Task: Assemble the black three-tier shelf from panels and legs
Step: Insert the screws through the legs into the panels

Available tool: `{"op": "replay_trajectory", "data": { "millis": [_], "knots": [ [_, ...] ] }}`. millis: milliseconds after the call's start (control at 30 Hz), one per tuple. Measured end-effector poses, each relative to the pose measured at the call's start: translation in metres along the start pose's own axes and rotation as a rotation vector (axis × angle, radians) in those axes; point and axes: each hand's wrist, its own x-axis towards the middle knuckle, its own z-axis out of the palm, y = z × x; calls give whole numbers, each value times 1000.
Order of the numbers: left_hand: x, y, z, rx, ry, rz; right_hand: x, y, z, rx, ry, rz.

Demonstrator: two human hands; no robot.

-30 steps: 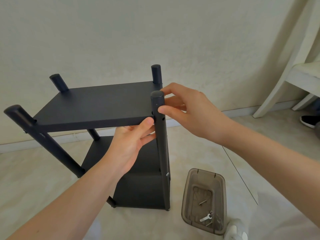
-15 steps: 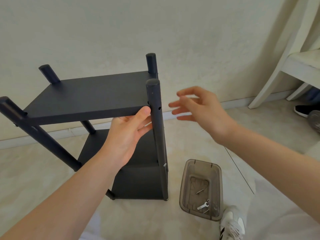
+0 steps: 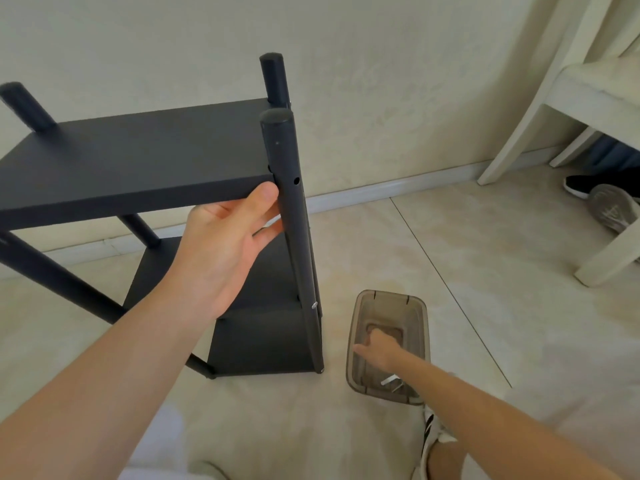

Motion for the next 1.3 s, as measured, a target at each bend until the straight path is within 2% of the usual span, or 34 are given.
{"op": "replay_trajectory", "data": {
  "millis": [100,467,667,833,967,1067,1300],
  "knots": [
    [-1,-1,-1,-27,-15,-5,7,10,25,-56,-71,36],
    [2,-2,-4,6,-34,9,17,11,41,-138,-155,-86],
    [2,-2,-8,37,-42,13,15,15,49,-269,-298,-171],
    [2,-2,-5,34,-19,6,20,14,49,-269,-359,-214],
    [2,-2,-3,27,-8,2,35,17,39,-124,-227,-190],
    [1,-2,-1,11,-14,5,51,24,38,-189,-92,-169],
    [4,-6,-4,6,-39,8,68,28,52,-234,-64,-191]
  ]
}}
